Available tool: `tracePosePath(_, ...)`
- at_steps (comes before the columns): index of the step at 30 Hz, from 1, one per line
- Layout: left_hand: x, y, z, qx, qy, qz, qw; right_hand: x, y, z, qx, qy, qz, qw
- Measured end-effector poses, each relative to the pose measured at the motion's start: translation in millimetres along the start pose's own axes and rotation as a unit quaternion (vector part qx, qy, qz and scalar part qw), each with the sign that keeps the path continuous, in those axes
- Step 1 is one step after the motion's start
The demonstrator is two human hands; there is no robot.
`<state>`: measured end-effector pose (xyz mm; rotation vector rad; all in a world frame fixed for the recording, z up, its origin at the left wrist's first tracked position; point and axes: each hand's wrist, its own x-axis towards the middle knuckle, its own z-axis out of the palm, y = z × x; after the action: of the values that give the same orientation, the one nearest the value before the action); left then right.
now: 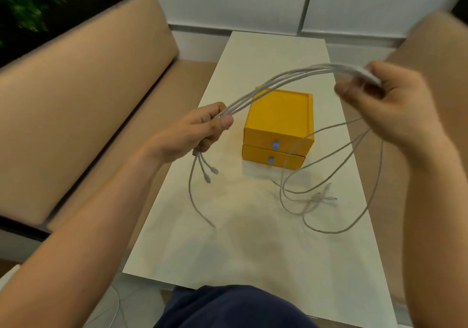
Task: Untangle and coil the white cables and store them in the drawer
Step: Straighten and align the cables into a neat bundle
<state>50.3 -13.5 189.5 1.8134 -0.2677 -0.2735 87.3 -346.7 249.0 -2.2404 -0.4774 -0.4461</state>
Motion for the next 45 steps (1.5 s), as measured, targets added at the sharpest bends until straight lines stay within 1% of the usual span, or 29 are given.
tracePosePath(2, 1, -2, 7, -0.047, 0.003, -0.060, 0.997, 0, 22, 19, -0.101, -0.082, 0.069, 0.989)
tracePosePath(4, 3, -5, 15, -0.054, 0.006, -0.092, 0.994, -6, 46, 42, -0.159, -0.204, 0.135, 0.956)
tracePosePath(5, 4, -6, 17, -0.042, 0.003, -0.103, 0.994, -12, 56, 53, -0.189, -0.274, 0.160, 0.929)
tracePosePath(7, 6, -10, 20, -0.003, -0.016, -0.126, 0.992, -24, 70, 66, -0.285, -0.407, 0.191, 0.847)
tracePosePath(8, 6, -11, 21, 0.020, -0.029, -0.137, 0.990, -29, 72, 69, -0.324, -0.441, 0.186, 0.816)
tracePosePath(9, 7, -11, 22, 0.052, -0.044, -0.146, 0.987, -32, 71, 71, -0.334, -0.434, 0.174, 0.818)
tracePosePath(10, 7, -10, 25, 0.093, -0.060, -0.151, 0.982, -34, 64, 72, -0.317, -0.399, 0.146, 0.848)
tracePosePath(11, 8, -9, 28, 0.137, -0.078, -0.150, 0.976, -36, 54, 74, -0.290, -0.349, 0.094, 0.886)
tracePosePath(12, 9, -7, 33, 0.176, -0.096, -0.143, 0.969, -37, 38, 75, -0.265, -0.315, 0.024, 0.911)
tracePosePath(13, 10, -5, 38, 0.204, -0.113, -0.134, 0.963, -38, 24, 80, -0.239, -0.300, -0.038, 0.923)
tracePosePath(14, 12, -3, 44, 0.221, -0.126, -0.125, 0.959, -39, 9, 85, -0.203, -0.310, -0.071, 0.926)
tracePosePath(15, 14, -1, 48, 0.227, -0.132, -0.117, 0.958, -40, 0, 93, -0.153, -0.342, -0.072, 0.924)
tracePosePath(16, 16, 0, 50, 0.222, -0.133, -0.111, 0.960, -43, -5, 101, -0.100, -0.380, -0.056, 0.918)
tracePosePath(17, 18, 0, 51, 0.206, -0.132, -0.110, 0.963, -44, -6, 107, -0.073, -0.402, -0.048, 0.911)
tracePosePath(20, 17, -7, 43, 0.140, -0.149, -0.122, 0.971, -45, 7, 110, -0.027, -0.384, -0.040, 0.922)
tracePosePath(23, 9, -27, 32, 0.125, -0.170, -0.128, 0.969, -44, 22, 101, 0.046, -0.329, 0.008, 0.943)
tracePosePath(25, 4, -41, 26, 0.052, -0.174, -0.125, 0.975, -46, 30, 101, 0.055, -0.297, 0.025, 0.953)
tracePosePath(26, 2, -46, 24, 0.017, -0.178, -0.132, 0.975, -48, 33, 103, 0.049, -0.293, 0.029, 0.954)
tracePosePath(28, 3, -52, 23, -0.009, -0.174, -0.141, 0.975, -53, 39, 109, 0.036, -0.290, 0.040, 0.956)
tracePosePath(31, 8, -56, 28, -0.065, -0.136, -0.160, 0.976, -57, 45, 116, 0.030, -0.277, 0.062, 0.958)
tracePosePath(32, 9, -57, 30, -0.076, -0.126, -0.167, 0.975, -57, 46, 118, 0.007, -0.281, 0.065, 0.958)
tracePosePath(34, 11, -56, 34, -0.044, -0.127, -0.173, 0.976, -58, 46, 122, -0.051, -0.283, 0.049, 0.957)
tracePosePath(36, 12, -52, 40, 0.041, -0.143, -0.171, 0.974, -62, 38, 125, -0.091, -0.307, -0.029, 0.947)
tracePosePath(37, 13, -48, 44, 0.082, -0.143, -0.169, 0.972, -64, 35, 130, -0.091, -0.326, -0.069, 0.938)
tracePosePath(38, 13, -46, 46, 0.103, -0.137, -0.168, 0.971, -66, 29, 134, -0.081, -0.343, -0.083, 0.932)
tracePosePath(40, 15, -43, 48, 0.095, -0.113, -0.169, 0.974, -67, 24, 142, -0.022, -0.361, -0.053, 0.931)
tracePosePath(42, 12, -44, 46, 0.071, -0.096, -0.168, 0.979, -66, 28, 147, 0.028, -0.351, -0.008, 0.936)
tracePosePath(44, 4, -53, 42, 0.074, -0.077, -0.167, 0.980, -70, 33, 147, 0.026, -0.334, -0.008, 0.942)
tracePosePath(45, -1, -62, 42, 0.099, -0.060, -0.166, 0.979, -75, 35, 148, 0.029, -0.320, -0.006, 0.947)
